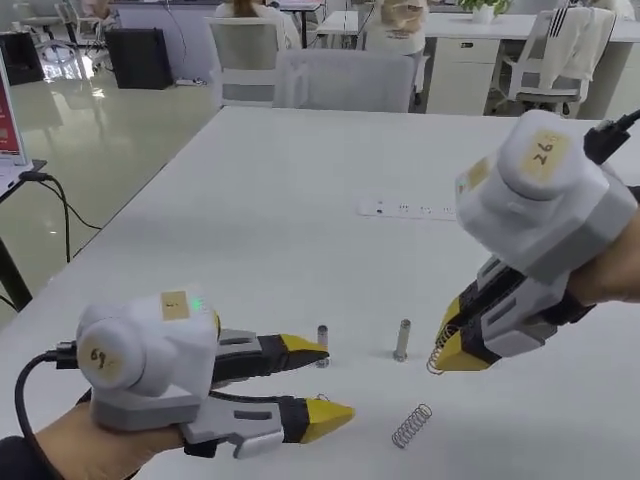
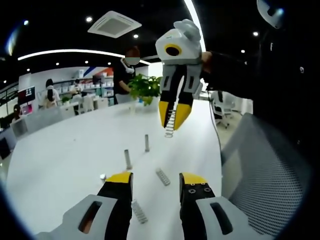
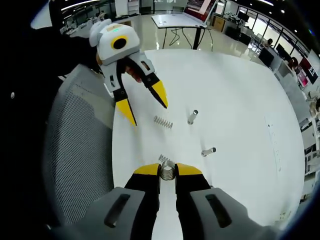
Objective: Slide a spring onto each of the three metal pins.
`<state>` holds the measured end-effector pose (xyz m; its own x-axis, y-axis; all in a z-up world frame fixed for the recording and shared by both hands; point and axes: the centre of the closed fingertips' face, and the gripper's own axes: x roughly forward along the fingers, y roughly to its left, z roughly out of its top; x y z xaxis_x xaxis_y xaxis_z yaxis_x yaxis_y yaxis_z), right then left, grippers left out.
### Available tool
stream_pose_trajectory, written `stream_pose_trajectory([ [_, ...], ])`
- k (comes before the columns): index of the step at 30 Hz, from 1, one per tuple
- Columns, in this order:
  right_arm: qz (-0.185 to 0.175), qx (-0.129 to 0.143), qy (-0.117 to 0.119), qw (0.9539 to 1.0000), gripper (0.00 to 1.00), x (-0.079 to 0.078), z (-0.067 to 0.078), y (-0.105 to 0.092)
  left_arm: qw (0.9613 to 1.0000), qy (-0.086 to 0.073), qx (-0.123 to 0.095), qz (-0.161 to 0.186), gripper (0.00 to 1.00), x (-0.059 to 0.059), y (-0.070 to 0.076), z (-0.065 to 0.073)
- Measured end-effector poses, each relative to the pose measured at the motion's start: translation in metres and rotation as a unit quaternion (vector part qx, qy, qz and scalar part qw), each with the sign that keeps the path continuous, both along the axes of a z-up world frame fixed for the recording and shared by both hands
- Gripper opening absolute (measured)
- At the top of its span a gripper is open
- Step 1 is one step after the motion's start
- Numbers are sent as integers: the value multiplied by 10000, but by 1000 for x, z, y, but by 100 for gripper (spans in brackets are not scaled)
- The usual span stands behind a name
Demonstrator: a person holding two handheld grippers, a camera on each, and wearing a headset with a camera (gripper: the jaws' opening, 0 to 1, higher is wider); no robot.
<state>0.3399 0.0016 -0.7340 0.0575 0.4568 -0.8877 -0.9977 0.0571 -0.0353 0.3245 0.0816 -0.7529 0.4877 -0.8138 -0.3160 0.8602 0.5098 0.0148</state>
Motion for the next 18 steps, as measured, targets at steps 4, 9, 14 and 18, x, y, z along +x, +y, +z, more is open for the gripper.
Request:
stream_pose_trajectory([
  [4, -87, -22, -28, 10000, 8, 5, 2, -8, 9998, 15, -29, 171, 35, 1, 11, -1],
  [9, -223, -95, -90, 9997, 8, 15, 2, -22, 9991, 28, -80, 405, 39, 3, 25, -3],
  [14, -388, -141, -138, 9991, 8, 26, 7, -36, 9981, 55, -103, 611, 42, 4, 36, -8],
  [18, -537, -218, -195, 9981, 8, 38, 9, -49, 9968, 57, -151, 781, 45, 4, 42, -11],
])
